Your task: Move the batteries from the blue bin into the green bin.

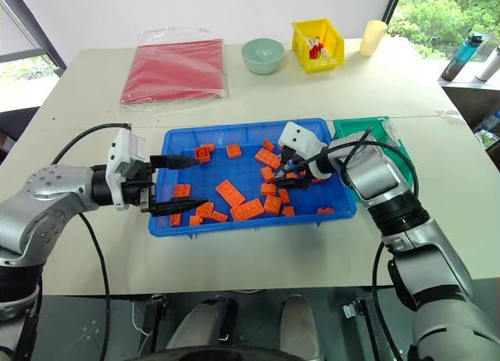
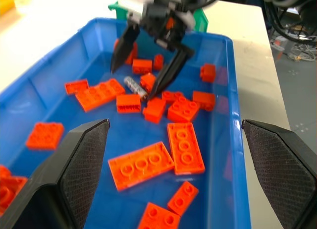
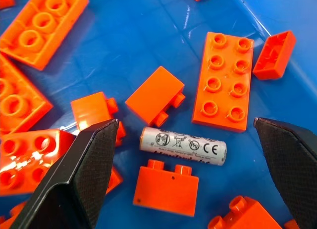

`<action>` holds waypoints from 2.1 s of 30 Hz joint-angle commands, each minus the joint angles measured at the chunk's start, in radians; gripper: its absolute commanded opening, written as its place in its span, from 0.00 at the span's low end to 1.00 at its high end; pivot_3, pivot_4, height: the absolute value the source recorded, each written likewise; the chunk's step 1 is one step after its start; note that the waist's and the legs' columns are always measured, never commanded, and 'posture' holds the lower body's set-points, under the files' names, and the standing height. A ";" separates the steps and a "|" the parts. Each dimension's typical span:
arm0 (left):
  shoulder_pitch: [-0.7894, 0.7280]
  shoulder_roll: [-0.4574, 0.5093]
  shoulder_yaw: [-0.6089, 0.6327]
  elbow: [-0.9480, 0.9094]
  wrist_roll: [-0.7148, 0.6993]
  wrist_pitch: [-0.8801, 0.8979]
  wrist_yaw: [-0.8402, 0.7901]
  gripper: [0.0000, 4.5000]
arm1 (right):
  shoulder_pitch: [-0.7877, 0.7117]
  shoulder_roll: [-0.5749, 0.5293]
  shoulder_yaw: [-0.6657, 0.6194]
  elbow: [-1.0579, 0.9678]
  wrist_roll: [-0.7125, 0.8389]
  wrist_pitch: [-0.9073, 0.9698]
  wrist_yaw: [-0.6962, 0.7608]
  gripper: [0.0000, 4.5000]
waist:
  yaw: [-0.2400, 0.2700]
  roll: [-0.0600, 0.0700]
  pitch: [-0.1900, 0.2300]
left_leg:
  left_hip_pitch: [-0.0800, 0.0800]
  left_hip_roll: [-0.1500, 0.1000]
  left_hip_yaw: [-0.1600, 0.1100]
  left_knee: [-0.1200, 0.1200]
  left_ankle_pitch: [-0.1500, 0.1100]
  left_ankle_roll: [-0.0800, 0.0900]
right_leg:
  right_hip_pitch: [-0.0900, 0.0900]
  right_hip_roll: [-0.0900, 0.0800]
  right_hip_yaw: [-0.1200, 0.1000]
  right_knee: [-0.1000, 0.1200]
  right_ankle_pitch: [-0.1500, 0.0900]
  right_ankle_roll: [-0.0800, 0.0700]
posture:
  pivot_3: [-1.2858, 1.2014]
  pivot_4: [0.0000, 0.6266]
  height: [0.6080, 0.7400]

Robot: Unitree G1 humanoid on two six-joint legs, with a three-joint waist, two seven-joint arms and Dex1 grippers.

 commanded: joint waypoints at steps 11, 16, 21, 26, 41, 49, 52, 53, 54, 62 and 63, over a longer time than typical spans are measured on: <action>-0.049 0.003 -0.006 0.022 -0.005 -0.011 -0.028 1.00 | 0.050 -0.008 -0.030 -0.026 -0.023 -0.002 -0.048 1.00 | 0.000 0.000 0.000 | 0.000 0.000 0.000 0.000 0.000 0.000 | 0.000 0.000 0.000 0.000 0.000 0.000 | 0.52 0.24 0.82; -0.055 0.002 -0.009 0.027 -0.003 -0.013 -0.033 1.00 | 0.065 -0.003 -0.032 -0.045 -0.021 0.000 -0.048 0.88 | 0.000 0.000 0.000 | 0.000 0.000 0.000 0.000 0.000 0.000 | 0.000 0.000 0.000 0.000 0.000 0.000 | 0.52 0.24 0.82; -0.052 0.004 -0.011 0.032 0.000 -0.019 -0.039 1.00 | 0.059 0.009 -0.053 -0.054 -0.014 0.014 -0.068 0.50 | 0.000 0.000 0.000 | 0.000 0.000 0.000 0.000 0.000 0.000 | 0.000 0.000 0.000 0.000 0.000 0.000 | 0.52 0.24 0.82; -0.043 0.002 -0.011 0.031 0.002 -0.026 -0.039 1.00 | 0.080 -0.042 -0.138 -0.165 0.034 0.083 -0.070 0.50 | 0.002 0.000 0.000 | 0.000 0.000 0.000 0.000 0.000 0.000 | 0.000 0.000 0.000 0.000 0.000 0.000 | 0.52 0.24 0.82; 0.005 0.035 0.009 0.085 0.011 -0.060 -0.079 1.00 | 0.387 -0.347 -0.691 -0.306 0.190 0.313 -0.133 0.50 | 0.021 0.000 0.000 | 0.001 0.001 0.004 0.000 0.000 0.000 | 0.001 0.000 0.001 -0.001 0.000 0.000 | 0.52 0.24 0.82; -0.068 0.029 -0.014 0.152 0.033 -0.072 -0.107 1.00 | 0.438 -0.342 -0.717 -0.265 0.216 0.213 -0.160 0.99 | 0.029 0.001 0.000 | 0.002 0.001 0.004 0.000 0.000 0.000 | 0.001 0.000 0.001 -0.001 0.000 0.000 | 0.52 0.24 0.82; -0.069 0.046 0.001 0.169 0.035 -0.078 -0.122 1.00 | 0.542 -0.388 -0.793 -0.265 0.248 0.096 -0.045 0.99 | 0.033 0.000 0.000 | 0.001 0.000 0.003 0.000 0.000 0.001 | 0.002 -0.001 0.000 -0.001 0.000 0.000 | 0.52 0.24 0.82; -0.066 0.058 0.015 0.172 0.031 -0.075 -0.128 1.00 | 0.583 -0.401 -0.830 -0.262 0.261 0.041 0.006 0.99 | 0.033 0.000 0.000 | 0.001 0.000 0.003 0.000 0.000 0.001 | 0.002 0.000 0.000 -0.001 0.000 0.000 | 0.52 0.24 0.82; -0.064 0.069 0.028 0.176 0.028 -0.071 -0.133 1.00 | 0.617 -0.414 -0.863 -0.253 0.275 0.002 0.052 0.99 | 0.033 0.000 0.000 | 0.001 0.000 0.003 0.000 0.000 0.001 | 0.002 0.000 0.000 -0.001 0.000 0.000 | 0.52 0.24 0.82; -0.056 0.193 0.152 0.284 0.019 -0.086 -0.204 1.00 | 0.762 -0.520 -1.007 0.006 0.303 -0.306 0.338 0.99 | 0.022 0.000 0.000 | 0.003 0.001 0.004 0.000 -0.001 0.001 | 0.004 0.001 0.000 -0.002 0.000 0.000 | 0.52 0.24 0.82; -0.058 0.203 0.164 0.295 0.018 -0.087 -0.208 1.00 | 0.748 -0.525 -1.001 0.038 0.309 -0.312 0.341 0.99 | 0.023 0.000 0.000 | 0.004 0.002 0.004 0.000 -0.001 0.001 | 0.004 0.001 0.000 -0.002 0.000 0.000 | 0.52 0.24 0.82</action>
